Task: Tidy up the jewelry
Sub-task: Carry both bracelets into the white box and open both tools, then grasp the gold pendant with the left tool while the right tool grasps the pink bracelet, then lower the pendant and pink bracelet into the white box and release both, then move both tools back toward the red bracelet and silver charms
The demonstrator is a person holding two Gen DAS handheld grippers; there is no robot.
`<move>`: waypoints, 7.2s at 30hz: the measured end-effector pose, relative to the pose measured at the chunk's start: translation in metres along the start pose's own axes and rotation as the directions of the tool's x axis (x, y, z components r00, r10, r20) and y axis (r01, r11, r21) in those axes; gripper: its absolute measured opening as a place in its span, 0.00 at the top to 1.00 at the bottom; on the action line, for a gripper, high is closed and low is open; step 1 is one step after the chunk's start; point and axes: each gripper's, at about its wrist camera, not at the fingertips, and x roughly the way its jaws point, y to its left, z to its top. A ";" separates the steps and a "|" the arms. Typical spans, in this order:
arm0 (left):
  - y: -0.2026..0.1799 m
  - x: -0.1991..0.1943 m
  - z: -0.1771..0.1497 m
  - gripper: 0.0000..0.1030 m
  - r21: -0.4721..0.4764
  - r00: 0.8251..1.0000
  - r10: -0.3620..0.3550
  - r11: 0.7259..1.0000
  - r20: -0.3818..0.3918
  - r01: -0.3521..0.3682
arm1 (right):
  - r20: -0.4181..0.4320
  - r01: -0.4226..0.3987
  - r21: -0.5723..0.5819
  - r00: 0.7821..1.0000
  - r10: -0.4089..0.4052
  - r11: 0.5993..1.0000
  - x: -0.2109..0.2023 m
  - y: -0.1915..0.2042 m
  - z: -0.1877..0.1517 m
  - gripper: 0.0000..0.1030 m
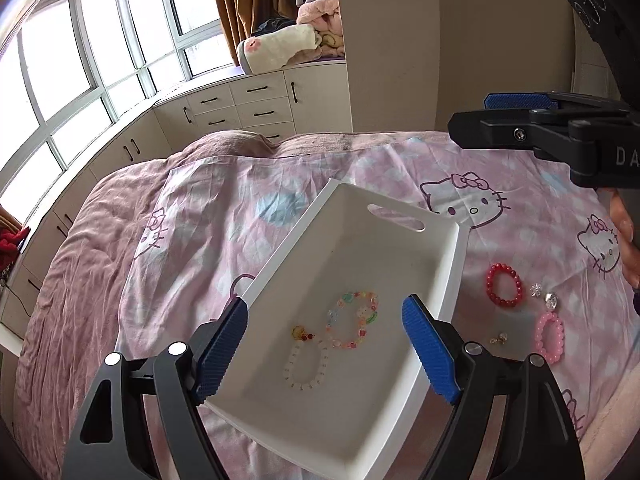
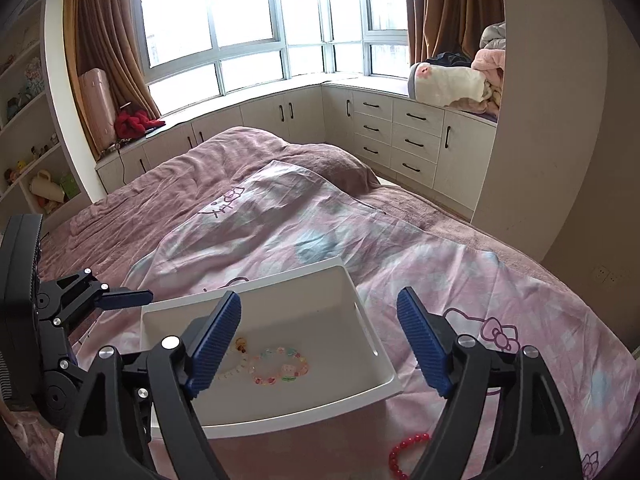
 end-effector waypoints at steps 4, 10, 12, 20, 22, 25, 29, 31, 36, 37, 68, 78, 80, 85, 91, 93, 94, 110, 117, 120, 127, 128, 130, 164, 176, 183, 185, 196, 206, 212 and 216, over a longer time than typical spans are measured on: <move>-0.020 -0.030 0.002 0.10 -0.031 0.995 -0.072 0.997 0.063 0.074 | 0.062 0.048 0.013 0.997 -0.048 0.999 -0.048 -0.026 -0.014 0.11; -0.058 -0.066 0.004 0.09 -0.021 0.984 -0.119 0.992 0.134 0.122 | 0.097 0.134 0.020 0.986 -0.135 0.991 -0.102 -0.060 -0.053 0.08; -0.071 -0.074 0.004 0.09 -0.020 0.980 -0.129 0.991 0.151 0.133 | 0.091 0.158 0.031 0.983 -0.160 0.987 -0.114 -0.070 -0.069 0.08; -0.121 -0.080 -0.001 0.08 0.010 0.966 -0.197 0.980 0.168 0.198 | 0.050 0.248 0.013 0.967 -0.248 0.969 -0.136 -0.091 -0.137 0.08; -0.134 -0.073 -0.006 0.08 0.015 0.965 -0.211 0.977 0.156 0.211 | 0.025 0.271 -0.013 0.962 -0.271 0.962 -0.133 -0.092 -0.154 0.08; -0.152 -0.057 -0.016 0.08 0.022 0.961 -0.244 0.970 0.132 0.244 | -0.008 0.302 -0.016 0.953 -0.302 0.953 -0.128 -0.095 -0.178 0.10; -0.170 -0.029 -0.029 0.08 0.012 0.954 -0.285 0.958 0.091 0.285 | -0.056 0.305 0.035 0.951 -0.303 0.952 -0.116 -0.096 -0.205 0.13; -0.174 -0.018 -0.036 0.08 -0.003 0.956 -0.277 0.960 0.100 0.279 | -0.074 0.303 0.054 0.952 -0.298 0.952 -0.110 -0.096 -0.214 0.16; -0.173 0.007 -0.055 0.08 -0.027 0.933 -0.338 0.939 0.124 0.344 | -0.123 0.305 0.087 0.948 -0.293 0.948 -0.091 -0.099 -0.234 0.25; -0.172 0.016 -0.058 0.08 -0.045 0.925 -0.367 0.927 0.097 0.372 | -0.135 0.311 0.094 0.945 -0.297 0.946 -0.086 -0.100 -0.237 0.26; -0.190 0.138 -0.102 0.27 0.078 0.975 -0.209 0.973 -0.079 0.215 | -0.390 0.280 0.044 0.888 -0.242 0.959 0.007 -0.105 -0.290 0.37; -0.187 0.135 -0.105 0.64 0.085 0.970 -0.234 0.967 -0.058 0.239 | -0.403 0.203 0.059 0.901 -0.163 0.977 0.006 -0.097 -0.295 0.78; -0.187 0.134 -0.106 0.69 0.089 0.970 -0.238 0.966 -0.056 0.243 | -0.407 0.182 0.086 0.904 -0.132 0.980 0.004 -0.098 -0.295 0.85; -0.186 0.132 -0.107 0.72 0.088 0.968 -0.245 0.964 -0.057 0.250 | -0.407 0.180 0.089 0.904 -0.129 0.980 0.002 -0.097 -0.296 0.88; -0.179 0.124 -0.109 0.72 0.072 0.971 -0.233 0.969 -0.045 0.236 | -0.385 0.193 0.117 0.913 -0.135 0.974 -0.007 -0.103 -0.294 0.88; -0.176 0.120 -0.109 0.72 0.065 0.971 -0.234 0.969 -0.042 0.237 | -0.370 0.198 0.140 0.919 -0.134 0.970 -0.013 -0.107 -0.292 0.88; -0.174 0.118 -0.109 0.72 0.060 0.971 -0.237 0.969 -0.040 0.239 | -0.363 0.197 0.151 0.923 -0.132 0.969 -0.016 -0.109 -0.291 0.88; -0.154 0.056 -0.099 0.72 0.058 0.969 -0.247 0.968 0.021 0.246 | -0.201 0.180 0.236 0.970 -0.134 0.955 -0.078 -0.121 -0.257 0.88; -0.134 0.022 -0.084 0.72 0.069 0.972 -0.221 0.974 0.077 0.216 | -0.154 0.176 0.210 0.977 -0.146 0.962 -0.098 -0.116 -0.228 0.88; -0.121 0.008 -0.077 0.72 0.074 0.976 -0.198 0.979 0.095 0.191 | -0.121 0.164 0.211 0.983 -0.141 0.964 -0.109 -0.116 -0.211 0.88; -0.080 -0.019 -0.067 0.71 0.038 0.981 -0.152 0.988 0.122 0.149 | -0.066 0.164 0.153 0.986 -0.156 0.974 -0.122 -0.105 -0.166 0.88; -0.074 -0.022 -0.066 0.71 0.035 0.982 -0.141 0.990 0.122 0.138 | -0.059 0.164 0.142 0.986 -0.157 0.976 -0.122 -0.103 -0.159 0.88; -0.062 -0.027 -0.063 0.71 0.031 0.986 -0.117 0.993 0.122 0.114 | -0.044 0.162 0.119 0.987 -0.158 0.980 -0.124 -0.098 -0.145 0.88; 0.068 0.029 -0.070 0.71 -0.094 0.998 -0.015 0.996 -0.053 0.010 | -0.159 -0.095 -0.105 0.984 0.078 0.990 0.058 0.069 0.008 0.88; 0.057 0.055 -0.066 0.71 -0.079 0.994 -0.002 0.997 -0.112 -0.007 | -0.275 -0.079 -0.100 0.960 0.048 0.992 0.117 0.083 -0.026 0.88; 0.055 0.049 -0.064 0.43 -0.081 0.996 0.023 0.996 -0.088 -0.030 | -0.278 -0.080 -0.090 0.959 0.052 0.993 0.114 0.080 -0.028 0.86; 0.053 0.046 -0.063 0.42 -0.080 0.997 0.025 0.996 -0.077 -0.031 | -0.269 -0.080 -0.085 0.961 0.055 0.993 0.110 0.078 -0.025 0.86; 0.031 0.010 -0.048 0.14 -0.033 0.999 0.048 0.998 0.020 -0.047 | -0.083 -0.063 -0.047 0.995 0.059 0.997 0.032 0.055 -0.005 0.30; 0.001 -0.044 -0.031 0.10 -0.032 0.991 0.006 0.999 0.133 -0.002 | 0.063 -0.021 -0.023 0.998 0.023 1.000 -0.060 0.015 -0.008 0.19; -0.022 -0.073 -0.026 0.09 -0.020 0.980 -0.005 1.000 0.200 0.009 | 0.127 -0.002 0.003 0.992 0.001 1.000 -0.107 -0.009 -0.024 0.05; -0.035 -0.088 -0.026 0.06 -0.030 0.973 -0.013 0.999 0.230 0.020 | 0.159 0.050 0.004 0.986 -0.050 0.999 -0.134 -0.025 -0.041 0.05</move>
